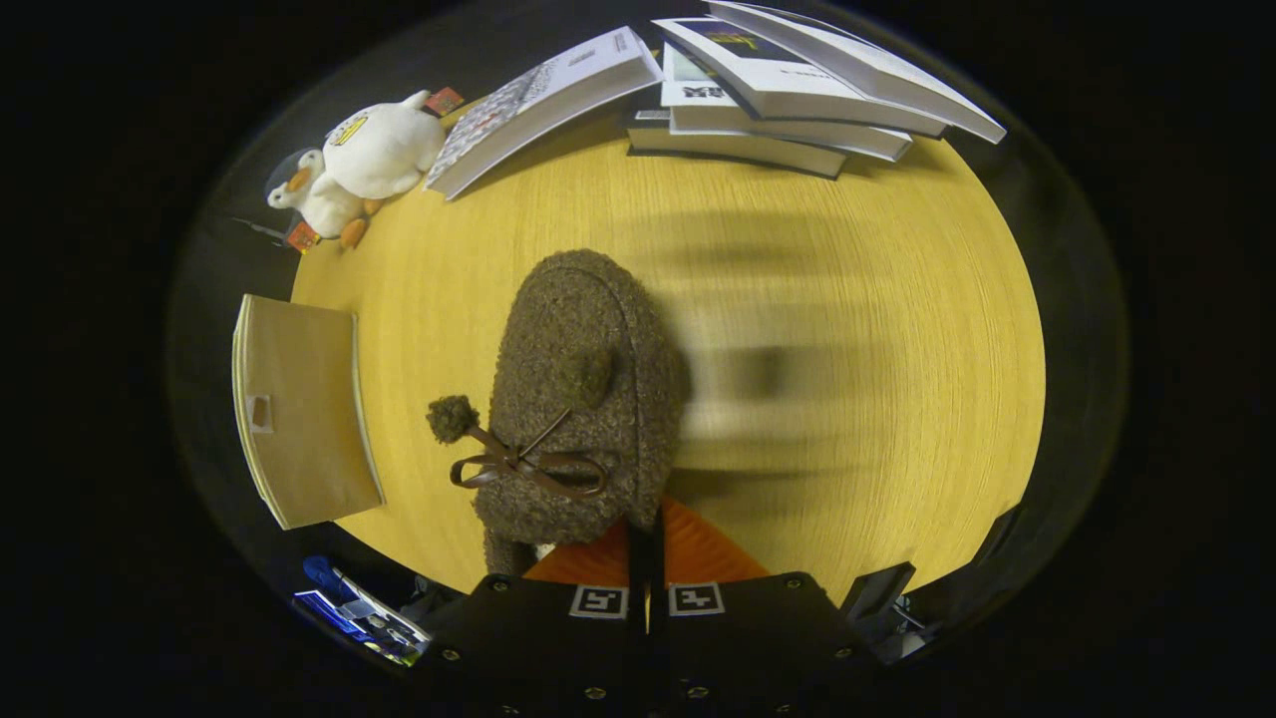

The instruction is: Open the storage box then place both shoes into the box .Put the left shoe in first, then the right shoe, with the right side of both shoes facing outward in a uniform manner.

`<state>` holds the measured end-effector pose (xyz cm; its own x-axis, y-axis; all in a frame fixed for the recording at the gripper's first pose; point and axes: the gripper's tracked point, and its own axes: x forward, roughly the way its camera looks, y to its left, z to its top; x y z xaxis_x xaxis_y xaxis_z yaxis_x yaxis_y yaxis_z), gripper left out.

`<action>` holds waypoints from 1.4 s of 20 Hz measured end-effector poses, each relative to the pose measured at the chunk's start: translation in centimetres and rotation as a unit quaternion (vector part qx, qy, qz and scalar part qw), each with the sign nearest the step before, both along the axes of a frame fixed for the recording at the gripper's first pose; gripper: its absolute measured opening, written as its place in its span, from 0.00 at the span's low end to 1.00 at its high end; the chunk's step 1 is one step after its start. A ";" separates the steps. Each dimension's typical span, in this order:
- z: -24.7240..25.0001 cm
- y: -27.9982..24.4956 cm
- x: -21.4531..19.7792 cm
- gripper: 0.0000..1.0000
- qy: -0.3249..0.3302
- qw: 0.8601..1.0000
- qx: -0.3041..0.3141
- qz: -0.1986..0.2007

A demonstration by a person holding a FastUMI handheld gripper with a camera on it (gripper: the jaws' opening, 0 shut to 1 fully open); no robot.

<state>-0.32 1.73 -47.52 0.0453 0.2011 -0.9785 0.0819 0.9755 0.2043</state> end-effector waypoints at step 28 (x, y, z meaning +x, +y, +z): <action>14.6 36.2 6.2 0.01 -0.091 0.953 0.020 0.290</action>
